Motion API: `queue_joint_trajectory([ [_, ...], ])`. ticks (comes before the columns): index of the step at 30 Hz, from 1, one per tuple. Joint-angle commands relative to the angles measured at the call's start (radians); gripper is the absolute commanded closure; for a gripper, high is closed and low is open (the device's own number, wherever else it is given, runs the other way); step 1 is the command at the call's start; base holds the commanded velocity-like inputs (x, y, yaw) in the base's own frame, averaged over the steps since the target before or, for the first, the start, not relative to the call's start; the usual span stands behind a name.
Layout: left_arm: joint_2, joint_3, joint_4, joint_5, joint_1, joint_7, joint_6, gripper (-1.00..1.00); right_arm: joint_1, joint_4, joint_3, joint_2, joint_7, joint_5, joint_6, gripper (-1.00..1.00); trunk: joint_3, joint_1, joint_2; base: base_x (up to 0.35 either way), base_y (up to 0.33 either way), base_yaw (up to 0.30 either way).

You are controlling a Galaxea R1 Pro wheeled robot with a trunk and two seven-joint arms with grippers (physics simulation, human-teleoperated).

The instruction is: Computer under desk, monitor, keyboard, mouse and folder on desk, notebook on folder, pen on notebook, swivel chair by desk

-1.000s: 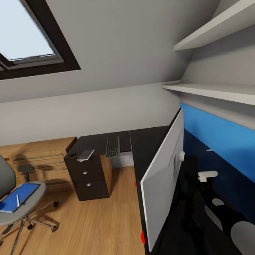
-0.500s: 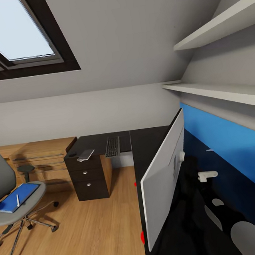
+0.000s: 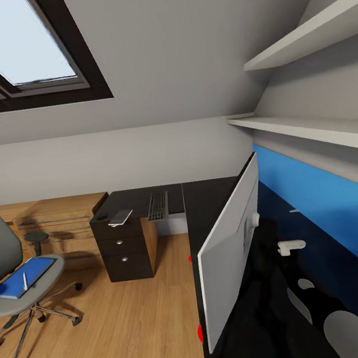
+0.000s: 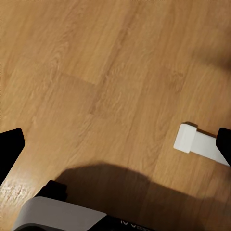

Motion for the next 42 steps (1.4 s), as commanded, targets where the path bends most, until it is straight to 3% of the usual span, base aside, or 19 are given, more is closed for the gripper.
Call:
queue_joint_trajectory([
  [1, 0.002, -0.002, -0.002, 0.002, -0.001, 0.009, 0.004, -1.0, 0.0, 0.001, 0.01, -0.001, -0.002, -0.004, -0.005, 1.0, -0.001, 0.0, -0.001, 0.0, 0.0, 0.0],
  [11, 0.004, 0.002, -0.003, 0.002, -0.001, 0.009, 0.003, -1.0, 0.0, 0.003, 0.01, 0.0, -0.002, -0.004, -0.005, 1.0, -0.001, 0.0, -0.001, 0.0, -0.058, 0.0],
  [17, 0.005, 0.048, -0.005, 0.002, -0.001, 0.005, 0.003, -1.0, 0.0, 0.003, 0.01, -0.001, -0.002, -0.004, -0.005, 1.0, -0.001, 0.0, -0.001, 0.0, -0.24, 0.0],
  [23, 0.017, 0.055, -0.008, 0.002, -0.001, 0.005, 0.003, -1.0, 0.0, 0.003, 0.01, 0.0, -0.002, -0.004, -0.005, 1.0, -0.001, 0.0, -0.001, 0.0, -0.044, 0.0],
  [25, 0.027, 0.056, -0.011, 0.002, -0.001, 0.005, 0.003, -1.0, 0.0, 0.003, 0.01, 0.0, -0.002, -0.004, -0.005, 1.0, -0.001, 0.0, -0.001, 0.0, -0.008, 0.0],
  [27, 0.073, 0.074, -0.02, 0.002, -0.001, 0.004, 0.005, -1.0, 0.0, 0.003, 0.01, 0.0, -0.002, -0.004, -0.005, 1.0, -0.001, 0.0, -0.001, 0.0, -0.002, 0.0],
  [28, 0.185, 0.2, -0.092, 0.009, -0.001, -0.019, 0.014, -1.0, 0.0, 0.003, 0.01, -0.001, -0.002, -0.004, -0.003, 1.0, -0.001, 0.0, -0.001, 0.0, 0.0, 0.0],
  [31, 0.198, 0.219, -0.098, 0.01, -0.001, -0.059, 0.013, -1.0, 0.0, 0.003, 0.009, 0.0, -0.003, -0.007, -0.003, 1.0, -0.001, 0.0, -0.001, 0.0, 0.0, 0.0],
  [42, 0.198, 0.22, -0.099, 0.01, -0.001, -0.058, 0.013, -1.0, 0.0, 0.004, 0.008, 0.002, -0.007, -0.007, 0.002, 1.0, -0.001, 0.0, -0.001, 0.069, -0.052, 0.0],
])
